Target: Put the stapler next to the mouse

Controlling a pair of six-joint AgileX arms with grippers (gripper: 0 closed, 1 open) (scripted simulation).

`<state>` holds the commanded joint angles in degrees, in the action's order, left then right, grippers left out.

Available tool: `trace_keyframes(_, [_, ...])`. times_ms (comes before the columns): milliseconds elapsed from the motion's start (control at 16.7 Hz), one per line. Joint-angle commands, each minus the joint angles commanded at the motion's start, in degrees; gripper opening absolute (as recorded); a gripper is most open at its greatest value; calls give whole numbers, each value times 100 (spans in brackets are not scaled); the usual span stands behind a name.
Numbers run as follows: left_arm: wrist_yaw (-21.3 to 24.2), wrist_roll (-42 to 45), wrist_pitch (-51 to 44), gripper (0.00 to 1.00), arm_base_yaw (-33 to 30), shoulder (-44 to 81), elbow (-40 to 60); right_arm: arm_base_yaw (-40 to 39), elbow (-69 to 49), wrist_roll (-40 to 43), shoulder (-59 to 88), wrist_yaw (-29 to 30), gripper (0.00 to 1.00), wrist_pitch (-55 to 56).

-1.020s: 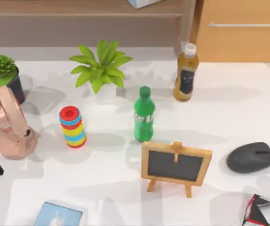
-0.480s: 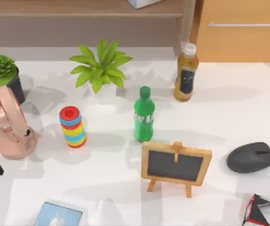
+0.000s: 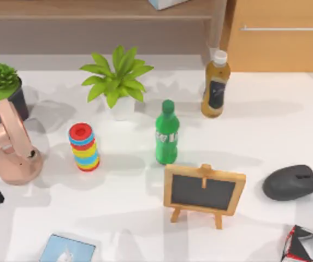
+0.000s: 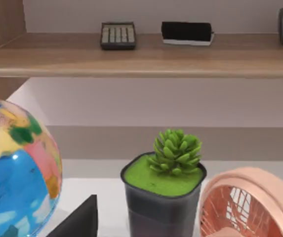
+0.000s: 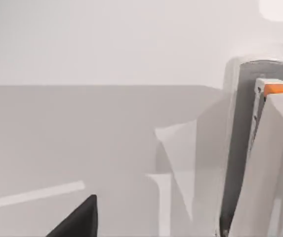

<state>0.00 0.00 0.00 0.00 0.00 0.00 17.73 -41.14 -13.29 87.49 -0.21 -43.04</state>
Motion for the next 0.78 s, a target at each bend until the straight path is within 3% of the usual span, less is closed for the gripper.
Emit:
trace_keyframes(360, [0, 0, 0, 100, 0, 0, 0, 0, 142, -4, 134, 0, 100, 220])
trace_keyframes(780, [0, 0, 0, 100, 0, 0, 0, 0, 142, -4, 134, 0, 47, 220])
